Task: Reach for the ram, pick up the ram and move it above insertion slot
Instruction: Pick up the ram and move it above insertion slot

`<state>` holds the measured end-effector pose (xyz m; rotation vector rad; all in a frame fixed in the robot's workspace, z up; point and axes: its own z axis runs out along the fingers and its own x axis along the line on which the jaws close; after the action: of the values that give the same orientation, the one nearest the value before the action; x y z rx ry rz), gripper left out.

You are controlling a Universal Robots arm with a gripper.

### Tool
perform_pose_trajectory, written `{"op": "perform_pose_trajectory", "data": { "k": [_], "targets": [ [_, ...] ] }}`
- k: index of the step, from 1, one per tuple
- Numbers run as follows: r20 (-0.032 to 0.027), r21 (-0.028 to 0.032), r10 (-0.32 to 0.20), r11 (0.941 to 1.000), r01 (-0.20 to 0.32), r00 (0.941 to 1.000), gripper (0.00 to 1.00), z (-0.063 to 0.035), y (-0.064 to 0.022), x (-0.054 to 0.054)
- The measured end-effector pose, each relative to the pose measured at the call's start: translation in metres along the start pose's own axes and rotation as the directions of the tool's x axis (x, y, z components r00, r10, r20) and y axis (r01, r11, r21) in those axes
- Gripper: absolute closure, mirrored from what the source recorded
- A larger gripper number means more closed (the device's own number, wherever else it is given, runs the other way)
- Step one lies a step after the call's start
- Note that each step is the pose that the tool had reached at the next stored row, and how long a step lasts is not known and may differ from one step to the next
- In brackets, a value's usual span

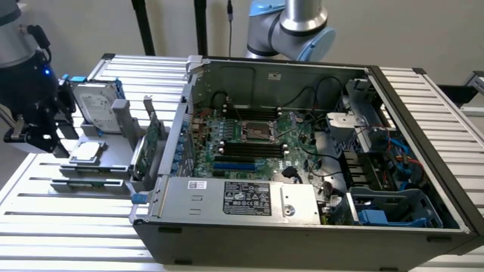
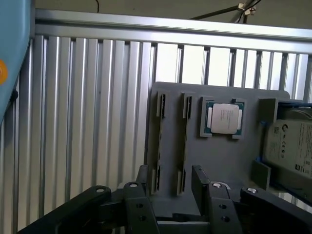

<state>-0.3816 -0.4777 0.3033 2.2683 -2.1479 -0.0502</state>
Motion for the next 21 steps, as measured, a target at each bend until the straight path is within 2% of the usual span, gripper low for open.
{"op": "perform_pose_trajectory", "data": {
  "k": [7, 21],
  "targets": [
    [-0.0002, -0.0001, -0.005, 1.0, 0.005, 1.0, 0.52, 0.0125, -0.0047, 0.001],
    [-0.0009, -0.0003, -0.023, 0.9997, 0.023, 0.9997, 0.52, 0.038, -0.0057, 0.003]
  ]
}}
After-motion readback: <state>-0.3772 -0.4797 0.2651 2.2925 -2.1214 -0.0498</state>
